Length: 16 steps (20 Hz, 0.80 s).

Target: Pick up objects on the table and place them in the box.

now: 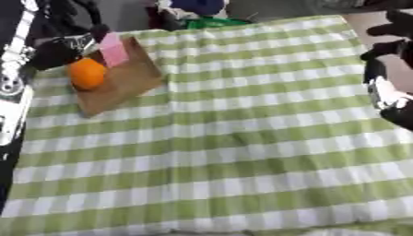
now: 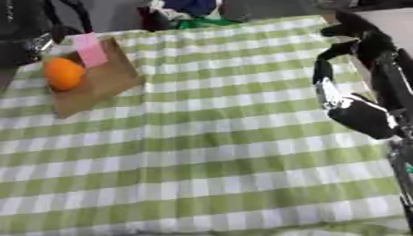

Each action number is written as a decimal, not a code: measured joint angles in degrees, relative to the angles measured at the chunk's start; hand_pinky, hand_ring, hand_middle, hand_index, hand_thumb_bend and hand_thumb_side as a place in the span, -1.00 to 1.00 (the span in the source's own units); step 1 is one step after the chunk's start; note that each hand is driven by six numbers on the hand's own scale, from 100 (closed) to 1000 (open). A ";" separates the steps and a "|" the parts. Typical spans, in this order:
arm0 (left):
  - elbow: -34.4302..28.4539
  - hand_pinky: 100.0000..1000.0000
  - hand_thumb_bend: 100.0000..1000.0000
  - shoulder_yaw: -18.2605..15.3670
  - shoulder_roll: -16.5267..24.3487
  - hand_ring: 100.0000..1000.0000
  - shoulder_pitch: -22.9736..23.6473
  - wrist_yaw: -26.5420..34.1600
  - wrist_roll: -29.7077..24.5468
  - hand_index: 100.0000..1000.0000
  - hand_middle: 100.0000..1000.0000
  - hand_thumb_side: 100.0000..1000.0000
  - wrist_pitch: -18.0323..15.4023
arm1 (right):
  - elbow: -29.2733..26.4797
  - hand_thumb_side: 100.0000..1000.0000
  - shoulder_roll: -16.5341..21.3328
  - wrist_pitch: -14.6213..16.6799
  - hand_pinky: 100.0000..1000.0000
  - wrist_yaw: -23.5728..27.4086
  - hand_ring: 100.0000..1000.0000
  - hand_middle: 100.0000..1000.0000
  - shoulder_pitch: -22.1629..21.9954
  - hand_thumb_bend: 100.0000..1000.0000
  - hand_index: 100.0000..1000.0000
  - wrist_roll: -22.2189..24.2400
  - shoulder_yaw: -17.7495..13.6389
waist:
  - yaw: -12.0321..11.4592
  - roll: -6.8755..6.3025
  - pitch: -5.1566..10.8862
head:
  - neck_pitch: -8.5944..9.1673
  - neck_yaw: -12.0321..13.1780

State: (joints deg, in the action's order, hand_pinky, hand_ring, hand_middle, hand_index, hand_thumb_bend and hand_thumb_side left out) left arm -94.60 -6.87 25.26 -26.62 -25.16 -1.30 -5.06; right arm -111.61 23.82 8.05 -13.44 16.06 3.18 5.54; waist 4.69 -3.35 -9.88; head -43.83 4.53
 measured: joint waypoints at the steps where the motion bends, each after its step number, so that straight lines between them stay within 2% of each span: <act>1: -0.58 -0.18 0.05 -0.16 -0.18 -0.04 0.61 0.25 0.03 0.50 -0.06 -0.04 0.00 | 0.00 -0.35 -0.04 0.00 0.63 0.00 0.24 0.51 0.01 -1.00 0.92 0.00 0.00 | -0.09 0.05 0.00 | 0.00 0.12; 16: -2.33 -0.22 0.02 -0.43 -3.45 -0.05 3.28 2.24 -0.85 0.48 -0.08 -0.03 -0.24 | 0.00 -0.32 -0.30 0.05 0.63 0.02 0.24 0.51 0.08 -1.00 0.92 0.12 0.11 | -0.20 0.28 -0.46 | 0.00 1.70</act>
State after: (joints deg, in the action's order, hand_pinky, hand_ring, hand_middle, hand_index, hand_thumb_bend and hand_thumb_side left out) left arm -96.93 -7.29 21.81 -23.35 -22.92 -2.16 -5.30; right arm -111.61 23.51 8.10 -13.42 16.14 3.31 5.65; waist 4.49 -3.07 -10.33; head -43.83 6.23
